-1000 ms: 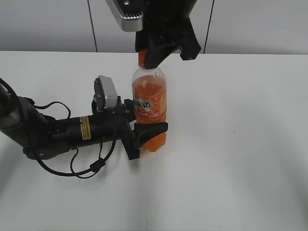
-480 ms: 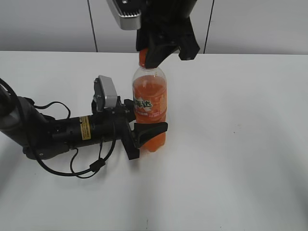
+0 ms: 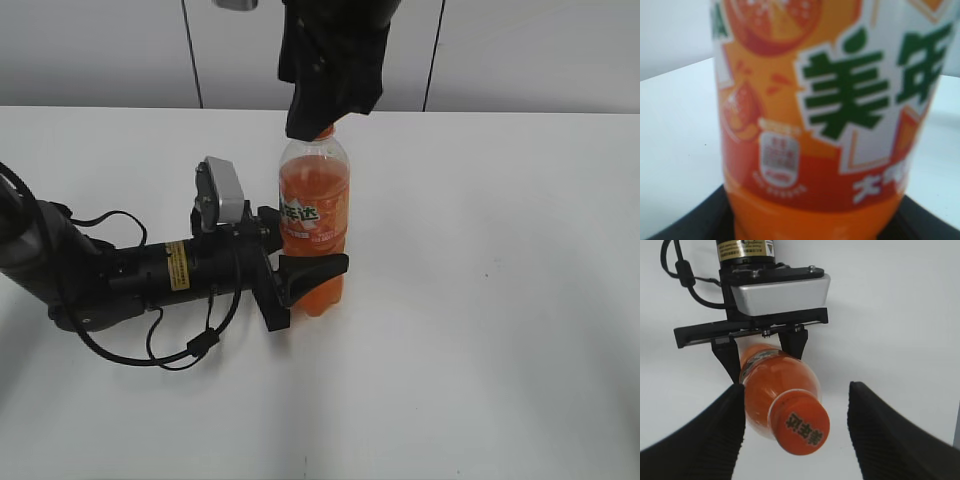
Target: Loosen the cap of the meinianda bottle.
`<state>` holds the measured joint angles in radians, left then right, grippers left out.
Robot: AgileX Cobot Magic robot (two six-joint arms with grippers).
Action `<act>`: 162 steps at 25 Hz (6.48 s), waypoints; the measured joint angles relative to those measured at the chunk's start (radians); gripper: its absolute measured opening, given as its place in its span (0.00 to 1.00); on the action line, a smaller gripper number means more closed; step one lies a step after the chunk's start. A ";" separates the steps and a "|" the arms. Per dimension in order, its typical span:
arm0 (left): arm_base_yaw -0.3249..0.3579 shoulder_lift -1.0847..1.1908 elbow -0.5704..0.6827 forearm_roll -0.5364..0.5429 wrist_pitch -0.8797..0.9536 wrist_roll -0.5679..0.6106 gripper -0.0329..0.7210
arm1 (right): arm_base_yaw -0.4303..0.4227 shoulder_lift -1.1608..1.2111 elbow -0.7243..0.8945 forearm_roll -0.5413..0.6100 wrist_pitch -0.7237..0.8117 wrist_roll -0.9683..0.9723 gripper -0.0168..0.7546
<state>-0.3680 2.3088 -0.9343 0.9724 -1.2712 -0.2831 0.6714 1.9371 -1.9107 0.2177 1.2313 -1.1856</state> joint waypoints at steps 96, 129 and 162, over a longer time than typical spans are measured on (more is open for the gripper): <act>0.000 0.000 0.000 -0.001 0.000 0.000 0.57 | 0.000 0.011 0.028 -0.083 -0.001 1.215 0.44; 0.000 0.000 0.000 0.005 -0.003 0.003 0.57 | 0.002 0.003 0.028 -0.076 0.002 -0.084 0.38; 0.000 0.000 0.000 0.004 -0.003 0.001 0.57 | 0.002 0.000 0.028 -0.079 -0.001 -0.087 0.59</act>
<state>-0.3680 2.3088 -0.9343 0.9763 -1.2739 -0.2818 0.6730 1.9370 -1.8826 0.1384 1.2303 -1.2729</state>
